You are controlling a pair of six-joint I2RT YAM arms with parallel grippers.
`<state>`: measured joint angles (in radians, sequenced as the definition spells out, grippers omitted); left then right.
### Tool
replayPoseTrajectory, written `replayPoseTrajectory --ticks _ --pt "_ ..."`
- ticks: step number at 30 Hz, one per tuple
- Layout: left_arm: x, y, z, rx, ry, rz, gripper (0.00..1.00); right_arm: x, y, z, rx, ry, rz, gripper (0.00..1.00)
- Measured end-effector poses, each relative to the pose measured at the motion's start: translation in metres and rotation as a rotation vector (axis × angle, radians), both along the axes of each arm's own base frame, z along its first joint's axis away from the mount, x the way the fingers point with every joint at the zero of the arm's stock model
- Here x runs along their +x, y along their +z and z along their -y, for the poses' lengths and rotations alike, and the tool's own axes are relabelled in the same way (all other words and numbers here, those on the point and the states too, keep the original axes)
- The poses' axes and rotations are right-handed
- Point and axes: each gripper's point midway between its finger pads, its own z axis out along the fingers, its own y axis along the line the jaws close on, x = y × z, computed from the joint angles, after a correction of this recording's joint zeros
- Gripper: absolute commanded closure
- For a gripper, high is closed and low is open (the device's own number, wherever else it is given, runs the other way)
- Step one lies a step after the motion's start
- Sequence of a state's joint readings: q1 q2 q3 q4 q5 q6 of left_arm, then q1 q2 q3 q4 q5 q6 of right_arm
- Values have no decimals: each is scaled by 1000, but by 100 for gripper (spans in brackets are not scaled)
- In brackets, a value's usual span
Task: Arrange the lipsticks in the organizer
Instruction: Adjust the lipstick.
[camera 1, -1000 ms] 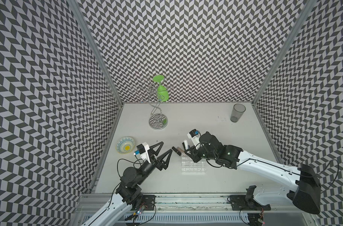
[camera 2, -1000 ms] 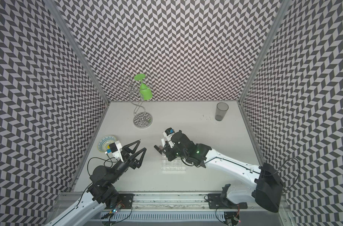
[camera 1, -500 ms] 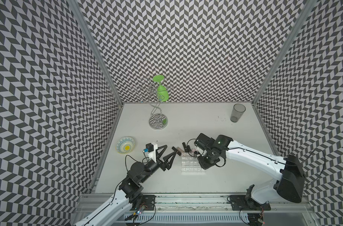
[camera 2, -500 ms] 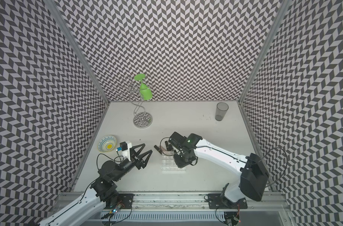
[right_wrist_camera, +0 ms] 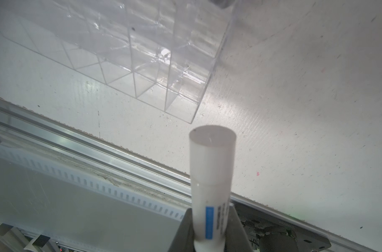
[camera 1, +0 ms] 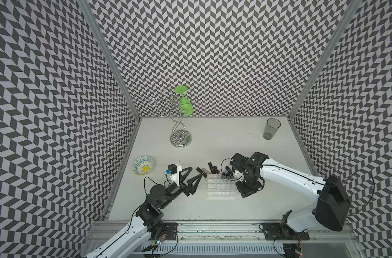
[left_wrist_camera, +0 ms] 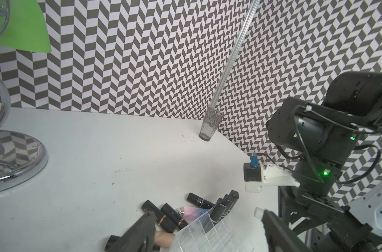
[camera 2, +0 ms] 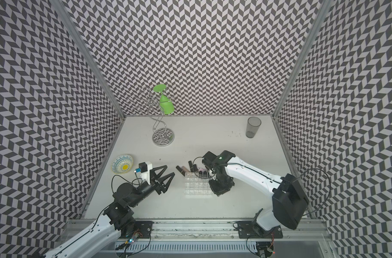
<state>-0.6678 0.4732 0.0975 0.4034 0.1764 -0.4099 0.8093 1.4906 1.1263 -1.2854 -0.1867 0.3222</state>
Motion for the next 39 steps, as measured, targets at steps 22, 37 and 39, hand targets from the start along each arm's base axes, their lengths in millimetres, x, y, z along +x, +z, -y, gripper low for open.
replayPoseTrajectory --ticks 22,37,39 --pt "-110 -33 92 481 -510 722 26 -71 56 -63 678 147 -280 81" --pt "-95 -55 118 754 -357 925 28 -75 49 -75 777 155 -330 81" --pt "-95 -61 121 779 -369 932 31 -73 48 -78 787 154 -331 81"
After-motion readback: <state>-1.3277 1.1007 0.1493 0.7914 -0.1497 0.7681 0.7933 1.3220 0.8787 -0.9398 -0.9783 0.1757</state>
